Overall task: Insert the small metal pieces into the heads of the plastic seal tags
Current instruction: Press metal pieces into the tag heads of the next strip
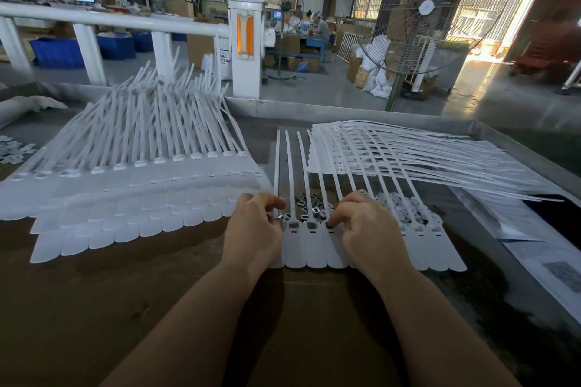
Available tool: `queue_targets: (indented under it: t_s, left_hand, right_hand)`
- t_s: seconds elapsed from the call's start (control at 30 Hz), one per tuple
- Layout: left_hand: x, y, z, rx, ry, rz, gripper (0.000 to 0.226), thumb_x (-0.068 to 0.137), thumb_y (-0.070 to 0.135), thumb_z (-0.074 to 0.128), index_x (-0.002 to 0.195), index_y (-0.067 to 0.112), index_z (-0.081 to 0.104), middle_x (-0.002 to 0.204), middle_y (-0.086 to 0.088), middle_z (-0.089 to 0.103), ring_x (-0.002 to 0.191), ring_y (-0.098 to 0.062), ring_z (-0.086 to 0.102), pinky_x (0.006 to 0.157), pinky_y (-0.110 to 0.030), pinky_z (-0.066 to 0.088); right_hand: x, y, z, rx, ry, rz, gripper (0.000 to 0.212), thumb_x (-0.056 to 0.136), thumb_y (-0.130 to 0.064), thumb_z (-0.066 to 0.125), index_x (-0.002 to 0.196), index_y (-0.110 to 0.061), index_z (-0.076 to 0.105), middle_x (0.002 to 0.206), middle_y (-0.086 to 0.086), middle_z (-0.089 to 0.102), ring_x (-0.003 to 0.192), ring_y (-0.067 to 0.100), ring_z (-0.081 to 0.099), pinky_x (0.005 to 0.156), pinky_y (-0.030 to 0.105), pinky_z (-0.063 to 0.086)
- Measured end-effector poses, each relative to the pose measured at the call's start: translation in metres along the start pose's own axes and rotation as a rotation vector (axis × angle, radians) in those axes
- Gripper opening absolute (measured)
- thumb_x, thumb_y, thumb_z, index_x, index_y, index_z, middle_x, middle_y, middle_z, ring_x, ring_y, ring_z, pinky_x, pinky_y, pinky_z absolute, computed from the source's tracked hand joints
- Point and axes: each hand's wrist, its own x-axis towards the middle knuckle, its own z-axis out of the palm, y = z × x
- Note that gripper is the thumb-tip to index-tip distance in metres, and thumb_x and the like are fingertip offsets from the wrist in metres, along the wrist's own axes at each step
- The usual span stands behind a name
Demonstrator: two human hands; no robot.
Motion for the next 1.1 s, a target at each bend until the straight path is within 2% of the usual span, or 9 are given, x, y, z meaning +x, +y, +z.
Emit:
queue_targets:
  t_s: [0.1,0.17,0.27,0.53,0.67,0.77,0.97,1.1]
  left_hand:
    - [0.0,0.0,-0.001,0.0,-0.002,0.001,0.022,0.088,0.008,0.058,0.106,0.021,0.061,0.103,0.006,0.043,0.091,-0.004,0.048,0.078,-0.009,0.034]
    - [0.0,0.0,-0.001,-0.003,-0.004,0.001,0.022,0.088,0.008,0.058,0.106,0.021,0.061,0.103,0.006,0.044,0.091,-0.005,0.048,0.079,-0.01,0.035]
    - [0.001,0.0,-0.001,-0.008,-0.006,-0.003,0.022,0.089,0.008,0.058,0.106,0.021,0.061,0.103,0.006,0.044,0.092,-0.005,0.048,0.079,-0.011,0.035]
    - [0.0,-0.001,-0.001,-0.006,-0.01,-0.004,0.022,0.089,0.008,0.058,0.106,0.022,0.061,0.103,0.007,0.043,0.091,-0.004,0.048,0.08,-0.011,0.035]
    - [-0.001,-0.001,-0.001,-0.007,-0.013,-0.006,0.022,0.089,0.008,0.058,0.106,0.022,0.061,0.103,0.008,0.043,0.093,-0.004,0.047,0.082,-0.01,0.035]
    - [0.0,-0.002,0.0,-0.013,-0.02,-0.014,0.024,0.089,0.005,0.056,0.106,0.022,0.061,0.104,0.007,0.043,0.093,-0.005,0.047,0.081,-0.012,0.035]
    - [0.002,0.0,0.0,-0.027,-0.023,-0.023,0.032,0.086,-0.002,0.049,0.105,0.02,0.062,0.104,0.005,0.043,0.093,-0.008,0.048,0.084,-0.018,0.04]
    - [0.002,0.001,0.001,-0.022,-0.025,-0.035,0.032,0.086,0.001,0.051,0.107,0.021,0.062,0.106,0.005,0.045,0.096,-0.01,0.05,0.09,-0.025,0.045]
  right_hand:
    - [0.0,-0.001,0.0,0.052,0.01,0.028,0.026,0.084,0.005,0.049,0.079,-0.009,0.07,0.09,-0.002,0.06,0.083,0.009,0.05,0.075,0.015,0.037]
    - [0.001,0.0,0.0,0.113,0.025,0.058,0.026,0.082,0.008,0.049,0.073,-0.01,0.066,0.084,-0.005,0.055,0.073,0.006,0.048,0.066,0.009,0.033]
    - [0.002,0.001,0.001,0.147,0.065,0.084,0.025,0.082,0.009,0.049,0.075,-0.008,0.065,0.083,-0.005,0.053,0.064,0.003,0.044,0.056,0.009,0.031]
    - [0.002,0.0,0.003,0.108,0.046,0.085,0.026,0.084,0.007,0.049,0.082,-0.008,0.07,0.087,-0.008,0.05,0.076,0.006,0.048,0.062,0.007,0.035]
    - [0.001,0.001,0.004,0.121,0.068,0.089,0.025,0.085,0.006,0.049,0.086,-0.008,0.069,0.087,-0.008,0.051,0.07,0.003,0.046,0.059,0.008,0.032]
    - [0.001,0.001,0.006,0.116,0.082,0.074,0.021,0.086,0.002,0.052,0.09,-0.009,0.07,0.089,-0.005,0.055,0.076,0.009,0.051,0.064,0.008,0.034]
    - [0.008,-0.001,0.006,0.04,0.043,0.058,0.015,0.09,-0.015,0.057,0.099,-0.016,0.068,0.097,-0.003,0.062,0.084,0.013,0.057,0.079,0.027,0.049]
    - [0.019,-0.01,0.007,-0.032,-0.014,0.036,0.018,0.091,-0.021,0.056,0.102,-0.021,0.069,0.101,-0.005,0.06,0.084,0.012,0.058,0.075,0.026,0.048]
